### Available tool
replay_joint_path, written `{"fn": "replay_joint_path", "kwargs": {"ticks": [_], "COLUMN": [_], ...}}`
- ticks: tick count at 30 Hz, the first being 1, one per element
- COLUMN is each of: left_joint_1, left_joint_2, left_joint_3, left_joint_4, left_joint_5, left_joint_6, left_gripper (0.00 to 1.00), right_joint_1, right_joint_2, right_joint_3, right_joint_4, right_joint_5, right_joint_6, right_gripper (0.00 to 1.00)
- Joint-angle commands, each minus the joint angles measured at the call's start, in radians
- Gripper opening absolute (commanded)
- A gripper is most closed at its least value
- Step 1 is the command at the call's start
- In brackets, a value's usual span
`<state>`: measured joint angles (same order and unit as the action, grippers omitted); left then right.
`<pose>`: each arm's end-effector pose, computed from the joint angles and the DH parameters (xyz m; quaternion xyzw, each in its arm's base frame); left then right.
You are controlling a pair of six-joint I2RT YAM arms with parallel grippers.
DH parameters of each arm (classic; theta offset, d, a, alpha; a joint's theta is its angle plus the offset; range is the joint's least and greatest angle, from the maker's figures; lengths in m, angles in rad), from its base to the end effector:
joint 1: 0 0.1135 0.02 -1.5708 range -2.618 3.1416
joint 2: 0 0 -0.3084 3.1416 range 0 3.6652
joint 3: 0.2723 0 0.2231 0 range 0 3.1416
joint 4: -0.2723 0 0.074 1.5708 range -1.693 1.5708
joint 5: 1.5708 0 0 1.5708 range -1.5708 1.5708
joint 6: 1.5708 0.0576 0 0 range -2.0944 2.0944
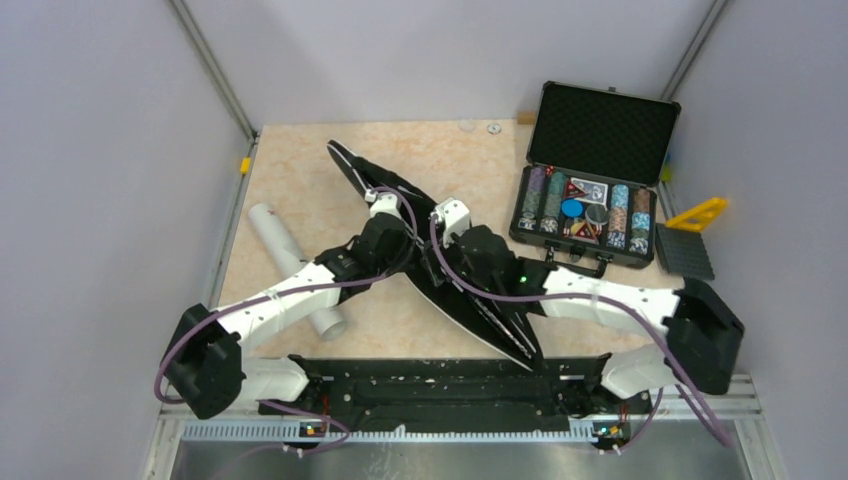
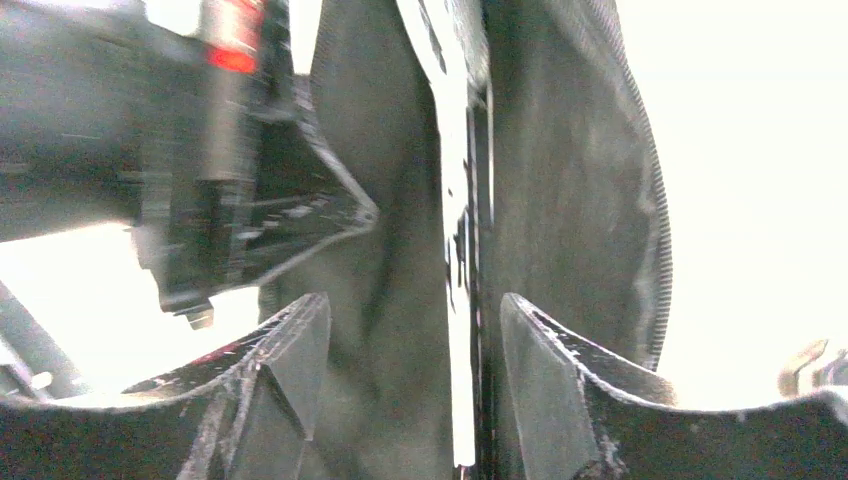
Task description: Pack up the badminton gear
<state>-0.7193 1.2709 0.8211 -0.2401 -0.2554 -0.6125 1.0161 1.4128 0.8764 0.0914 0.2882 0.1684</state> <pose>0.1966 -0.1528 0.2862 -0.0063 0.8988 -0.1707 0.4037 0.1738 0.2494 0.3042 -0.2744 0.7944 0.1940 0.5060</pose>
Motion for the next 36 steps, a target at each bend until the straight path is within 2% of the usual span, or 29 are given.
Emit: {"fn": "replay_joint_path", "kwargs": {"ticks": [1, 7, 9, 13, 15, 16, 18, 19, 20, 22, 25, 29, 33, 36], "left_joint_1": [0.0, 0.0, -0.001, 0.0, 0.0, 0.0, 0.0, -0.001, -0.001, -0.01, -0.044, -0.082, -0.124, -0.15], "left_joint_2": [-0.032, -0.028, -0.029, -0.03, -0.028, -0.027, -0.034, -0.042, -0.053, -0.086, -0.155, -0.188, -0.1, 0.026], "left_joint_3": [0.045, 0.055, 0.056, 0.059, 0.067, 0.069, 0.07, 0.069, 0.065, 0.04, -0.042, -0.098, -0.061, 0.005], "left_joint_4": [-0.002, -0.019, -0.019, -0.018, -0.018, -0.018, -0.009, -0.002, 0.013, 0.081, 0.277, 0.445, 0.491, 0.511], "left_joint_5": [-0.049, -0.072, -0.077, -0.09, -0.1, -0.1, -0.086, -0.069, -0.053, 0.023, 0.139, 0.193, 0.18, 0.22], "left_joint_6": [-0.018, -0.028, -0.032, -0.035, -0.036, -0.036, -0.029, -0.023, -0.01, 0.057, 0.145, 0.18, 0.18, 0.193], "left_gripper": [0.0, 0.0, 0.0, 0.0, 0.0, 0.0, 0.0, 0.0, 0.0, 0.0, 0.0, 0.0, 0.0, 0.03], "right_joint_1": [-0.021, -0.139, -0.183, -0.267, -0.275, -0.275, -0.277, -0.276, -0.278, -0.281, -0.291, -0.343, -0.428, -0.482], "right_joint_2": [-0.129, -0.161, -0.147, -0.03, 0.033, 0.063, 0.105, 0.117, 0.123, 0.125, 0.143, 0.197, 0.255, 0.261], "right_joint_3": [0.035, 0.013, -0.015, 0.009, 0.036, 0.054, 0.112, 0.152, 0.193, 0.305, 0.457, 0.632, 0.727, 0.693], "right_joint_4": [-0.069, -0.072, -0.023, -0.023, -0.034, -0.038, -0.063, -0.078, -0.088, -0.131, -0.189, -0.25, -0.313, -0.347], "right_joint_5": [-0.161, -0.189, -0.266, -0.474, -0.504, -0.492, -0.415, -0.373, -0.342, -0.309, -0.312, -0.36, -0.492, -0.622], "right_joint_6": [-0.125, -0.161, -0.218, -0.178, -0.182, -0.188, -0.197, -0.211, -0.237, -0.314, -0.439, -0.592, -0.735, -0.893], "right_gripper": [0.66, 0.69, 0.69, 0.64, 0.55, 0.44, 0.13, 0.02, 0.0, 0.0, 0.0, 0.0, 0.0, 0.0]}}
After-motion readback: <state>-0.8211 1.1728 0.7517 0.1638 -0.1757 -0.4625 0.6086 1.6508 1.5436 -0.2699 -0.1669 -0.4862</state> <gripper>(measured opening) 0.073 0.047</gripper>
